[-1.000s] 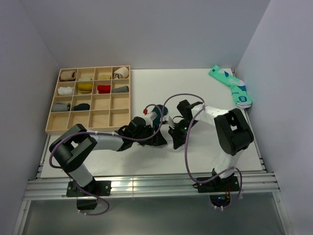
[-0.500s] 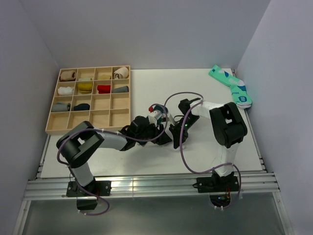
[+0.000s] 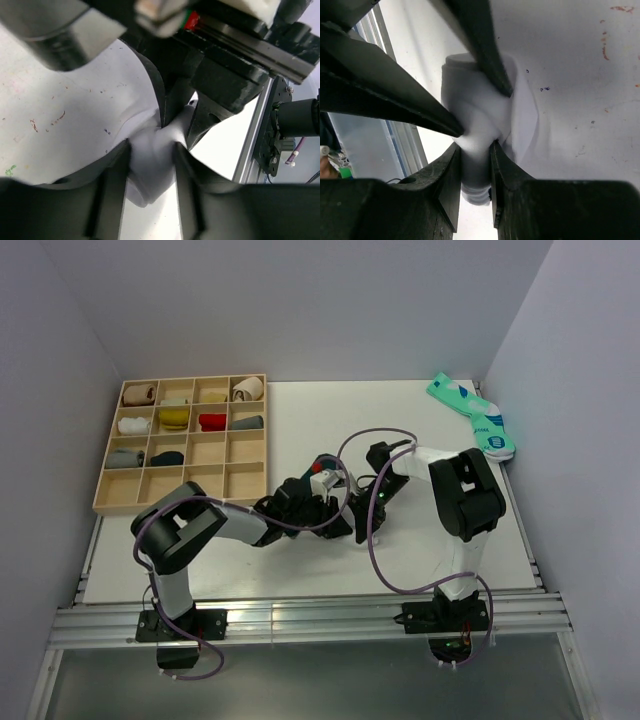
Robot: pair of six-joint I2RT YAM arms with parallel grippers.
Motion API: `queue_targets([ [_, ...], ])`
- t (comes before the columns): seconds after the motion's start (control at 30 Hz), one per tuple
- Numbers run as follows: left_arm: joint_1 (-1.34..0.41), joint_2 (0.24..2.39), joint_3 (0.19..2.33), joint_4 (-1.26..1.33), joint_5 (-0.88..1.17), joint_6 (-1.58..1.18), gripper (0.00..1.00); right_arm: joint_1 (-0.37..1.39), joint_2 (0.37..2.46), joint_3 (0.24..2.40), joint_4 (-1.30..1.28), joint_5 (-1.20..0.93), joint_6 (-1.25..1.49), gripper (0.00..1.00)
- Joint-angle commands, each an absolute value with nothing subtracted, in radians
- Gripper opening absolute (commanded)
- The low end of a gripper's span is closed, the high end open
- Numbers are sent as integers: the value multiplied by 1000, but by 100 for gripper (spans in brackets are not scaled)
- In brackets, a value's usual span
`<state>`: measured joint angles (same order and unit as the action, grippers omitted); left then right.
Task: Roll the socks
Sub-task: Roll the sock at the center of the board.
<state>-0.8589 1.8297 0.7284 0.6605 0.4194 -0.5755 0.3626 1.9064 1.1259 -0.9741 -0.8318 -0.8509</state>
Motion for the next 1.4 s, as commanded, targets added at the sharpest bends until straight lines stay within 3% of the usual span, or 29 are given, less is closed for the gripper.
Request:
queue_targets([
  [0.0, -881, 1853, 773, 629, 453, -541, 42, 368, 1931, 1121, -928, -701, -847, 18],
  [0.03, -881, 1861, 779, 618, 453, -541, 38, 368, 1925, 1118, -917, -700, -842, 19],
  [0.07, -881, 1862, 791, 603, 453, -537, 26, 368, 1921, 1114, -908, -690, -827, 20],
  [0.23, -888, 1884, 811, 540, 448, -529, 1, 368, 1876, 1092, -833, -643, -764, 31],
  [0.5, -891, 1907, 813, 503, 433, -538, 0, 368, 1787, 1049, -762, -574, -677, 53],
  [0.8, -891, 1934, 816, 492, 420, -546, 0, 368, 1678, 1020, -719, -557, -637, 62],
  [1.2, -893, 1973, 853, 483, 431, -554, 0, 365, 1867, 1176, -854, -673, -703, 68],
  [1.37, -891, 1982, 861, 485, 426, -561, 0, 365, 1921, 1190, -874, -689, -712, 64],
])
